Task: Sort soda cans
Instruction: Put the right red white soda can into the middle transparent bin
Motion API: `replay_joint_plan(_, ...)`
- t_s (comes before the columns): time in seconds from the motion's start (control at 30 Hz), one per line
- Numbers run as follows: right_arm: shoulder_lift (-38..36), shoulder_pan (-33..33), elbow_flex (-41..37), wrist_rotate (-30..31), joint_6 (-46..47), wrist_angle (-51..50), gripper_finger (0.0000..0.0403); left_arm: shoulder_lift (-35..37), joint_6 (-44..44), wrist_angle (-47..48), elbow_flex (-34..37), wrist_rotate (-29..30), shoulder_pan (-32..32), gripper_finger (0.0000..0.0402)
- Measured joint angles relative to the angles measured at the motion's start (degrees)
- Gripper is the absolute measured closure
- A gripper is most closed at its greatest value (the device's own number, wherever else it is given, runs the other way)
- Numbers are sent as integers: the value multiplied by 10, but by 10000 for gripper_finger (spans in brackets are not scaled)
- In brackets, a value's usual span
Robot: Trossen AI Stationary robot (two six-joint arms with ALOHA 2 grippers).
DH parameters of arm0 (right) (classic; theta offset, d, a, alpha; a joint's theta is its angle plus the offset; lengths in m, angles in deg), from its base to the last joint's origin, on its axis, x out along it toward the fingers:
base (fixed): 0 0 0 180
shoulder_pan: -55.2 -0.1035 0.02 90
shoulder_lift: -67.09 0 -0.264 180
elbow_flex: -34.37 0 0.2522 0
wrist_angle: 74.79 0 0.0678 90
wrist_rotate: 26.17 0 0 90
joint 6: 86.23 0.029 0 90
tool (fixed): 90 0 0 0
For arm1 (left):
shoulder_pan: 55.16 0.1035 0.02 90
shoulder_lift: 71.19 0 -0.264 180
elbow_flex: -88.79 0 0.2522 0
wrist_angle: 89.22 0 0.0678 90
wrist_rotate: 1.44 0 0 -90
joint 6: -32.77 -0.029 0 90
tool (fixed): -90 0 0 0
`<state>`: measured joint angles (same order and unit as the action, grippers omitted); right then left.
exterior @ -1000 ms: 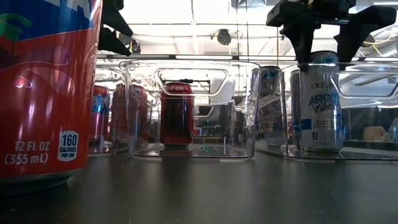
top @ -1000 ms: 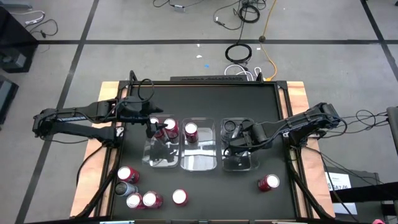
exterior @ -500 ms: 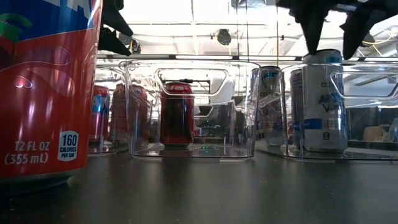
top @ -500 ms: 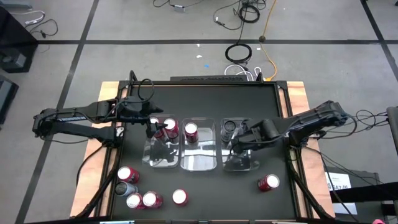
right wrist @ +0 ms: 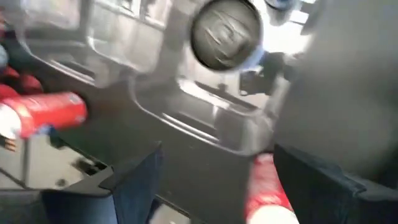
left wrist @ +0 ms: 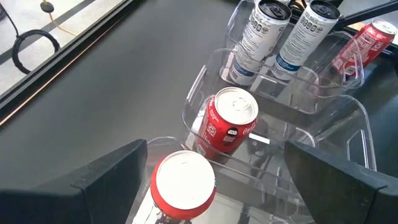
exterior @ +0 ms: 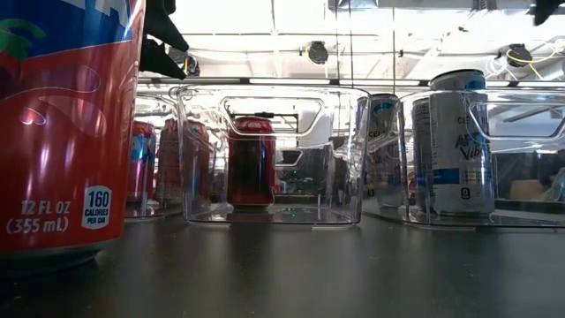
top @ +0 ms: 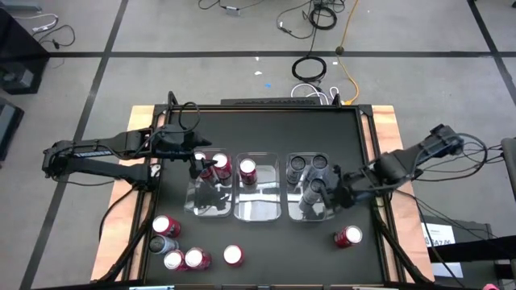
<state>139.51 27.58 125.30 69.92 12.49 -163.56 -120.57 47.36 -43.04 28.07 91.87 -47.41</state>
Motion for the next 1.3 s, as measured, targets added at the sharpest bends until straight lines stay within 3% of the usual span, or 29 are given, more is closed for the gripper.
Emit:
replay_joint_plan(0.23,8,-79,0,0,84,-114,103,0,0,0,0,0,0,17)
replay_joint_plan(0.6,14,-141,0,-1,131,-110,92,0,0,0,0,0,0,17)
replay_joint_plan(0.93,15,-178,0,28,88,-100,13,0,0,0,0,0,0,17)
replay_joint_plan(1.3,19,-186,0,34,70,-93,3,0,1,0,0,0,0,17)
